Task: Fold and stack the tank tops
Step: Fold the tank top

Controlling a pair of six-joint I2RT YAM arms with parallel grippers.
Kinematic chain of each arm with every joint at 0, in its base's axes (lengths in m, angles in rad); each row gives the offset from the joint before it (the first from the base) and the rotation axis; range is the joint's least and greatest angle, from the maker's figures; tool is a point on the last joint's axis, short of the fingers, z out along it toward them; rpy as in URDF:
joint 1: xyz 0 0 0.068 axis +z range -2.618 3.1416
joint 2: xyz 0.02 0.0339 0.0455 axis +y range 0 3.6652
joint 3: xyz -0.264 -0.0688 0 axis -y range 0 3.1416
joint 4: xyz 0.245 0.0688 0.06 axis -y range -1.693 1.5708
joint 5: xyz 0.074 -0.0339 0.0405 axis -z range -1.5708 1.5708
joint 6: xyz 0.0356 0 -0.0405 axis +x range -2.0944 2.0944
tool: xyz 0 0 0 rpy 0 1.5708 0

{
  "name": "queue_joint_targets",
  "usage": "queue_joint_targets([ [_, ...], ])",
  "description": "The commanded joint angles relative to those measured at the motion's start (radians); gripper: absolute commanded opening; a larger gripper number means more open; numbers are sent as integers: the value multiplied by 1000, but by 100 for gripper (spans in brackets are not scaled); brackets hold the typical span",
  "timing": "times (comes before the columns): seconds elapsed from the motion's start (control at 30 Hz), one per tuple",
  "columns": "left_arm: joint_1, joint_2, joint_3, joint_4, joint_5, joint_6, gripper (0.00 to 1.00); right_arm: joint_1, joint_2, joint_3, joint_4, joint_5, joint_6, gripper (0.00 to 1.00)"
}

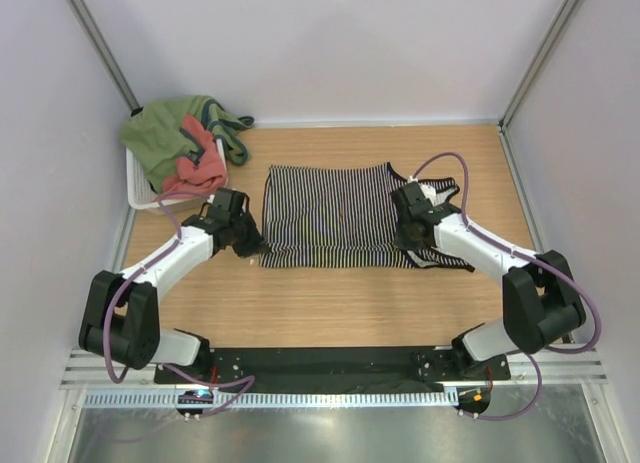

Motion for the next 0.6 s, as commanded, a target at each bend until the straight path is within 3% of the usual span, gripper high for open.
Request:
queue_joint_targets([
  [0.0,22,25,60,12,12,29,0,-24,32,74,11,-15,-54,1],
  [0.57,60,144,151,14,-19,55,0,-65,192,240,-4,-42,-111,1],
])
